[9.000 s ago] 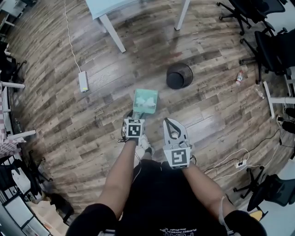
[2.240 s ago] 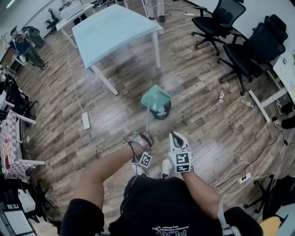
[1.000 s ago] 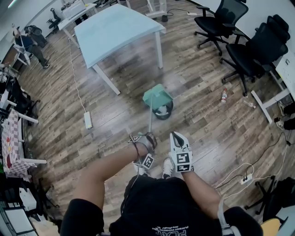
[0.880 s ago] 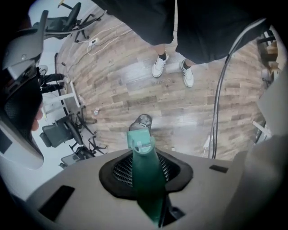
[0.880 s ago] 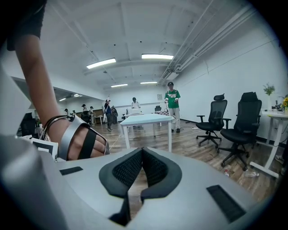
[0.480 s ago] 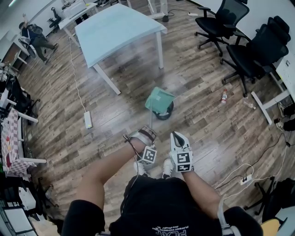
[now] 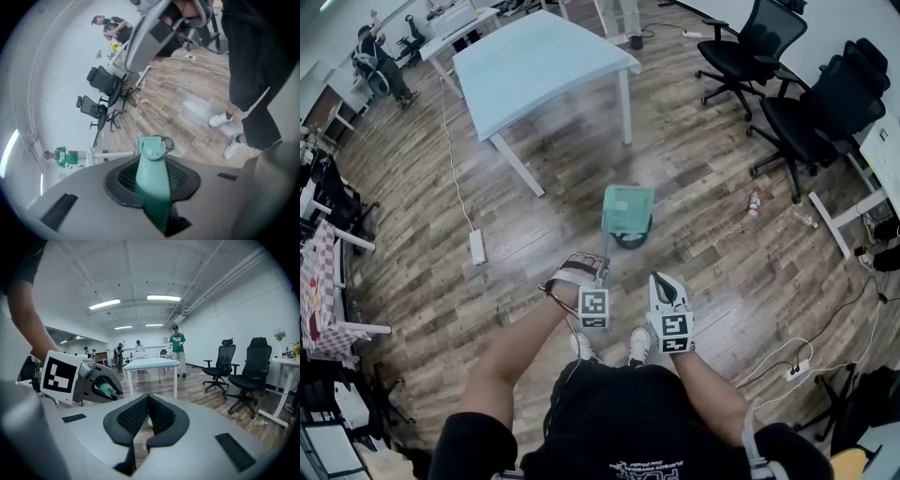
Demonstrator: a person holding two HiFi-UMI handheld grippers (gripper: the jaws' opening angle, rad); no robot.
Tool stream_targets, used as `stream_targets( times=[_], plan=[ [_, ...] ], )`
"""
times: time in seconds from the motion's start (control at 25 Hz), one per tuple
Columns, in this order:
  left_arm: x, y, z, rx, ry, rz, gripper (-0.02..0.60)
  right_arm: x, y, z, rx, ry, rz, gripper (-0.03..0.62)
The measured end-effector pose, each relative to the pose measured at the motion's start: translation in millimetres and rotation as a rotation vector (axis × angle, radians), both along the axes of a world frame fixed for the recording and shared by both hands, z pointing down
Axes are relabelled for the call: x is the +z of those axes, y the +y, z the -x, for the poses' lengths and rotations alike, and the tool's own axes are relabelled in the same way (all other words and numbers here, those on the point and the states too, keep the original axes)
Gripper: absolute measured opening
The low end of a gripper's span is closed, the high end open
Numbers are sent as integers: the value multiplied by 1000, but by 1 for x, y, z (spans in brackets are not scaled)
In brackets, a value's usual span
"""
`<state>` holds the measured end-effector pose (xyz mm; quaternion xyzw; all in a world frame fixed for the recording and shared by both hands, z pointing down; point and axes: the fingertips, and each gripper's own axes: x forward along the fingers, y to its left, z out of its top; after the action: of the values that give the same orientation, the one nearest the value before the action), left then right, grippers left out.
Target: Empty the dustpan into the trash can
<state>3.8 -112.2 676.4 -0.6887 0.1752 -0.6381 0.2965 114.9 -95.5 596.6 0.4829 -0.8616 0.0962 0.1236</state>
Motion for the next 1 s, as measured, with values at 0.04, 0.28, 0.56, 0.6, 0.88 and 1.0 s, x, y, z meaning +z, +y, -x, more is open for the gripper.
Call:
stream_targets(
  times=[0.04,0.28,0.56,0.6,0.88,1.0],
  plan=[
    [-3,-3,2,-28,31,3,98,1,0,1,-2,2,3,25],
    [-15,-10,14,-210,244,15,98,1,-1,7,-7,13,8,25],
    [-35,-31,41,-507,534,26,98,0,-4,15,-18,30,4,25],
    [-36,-34,47,-561,592,38,98,0,-4,18,-20,32,5,24],
    [-42,-41,79,-763,837,51,101,2,-5,44,-38,45,15,25],
    [-45,-40,93,-838,906,44,101,2,-5,55,-46,48,16,25]
  ],
)
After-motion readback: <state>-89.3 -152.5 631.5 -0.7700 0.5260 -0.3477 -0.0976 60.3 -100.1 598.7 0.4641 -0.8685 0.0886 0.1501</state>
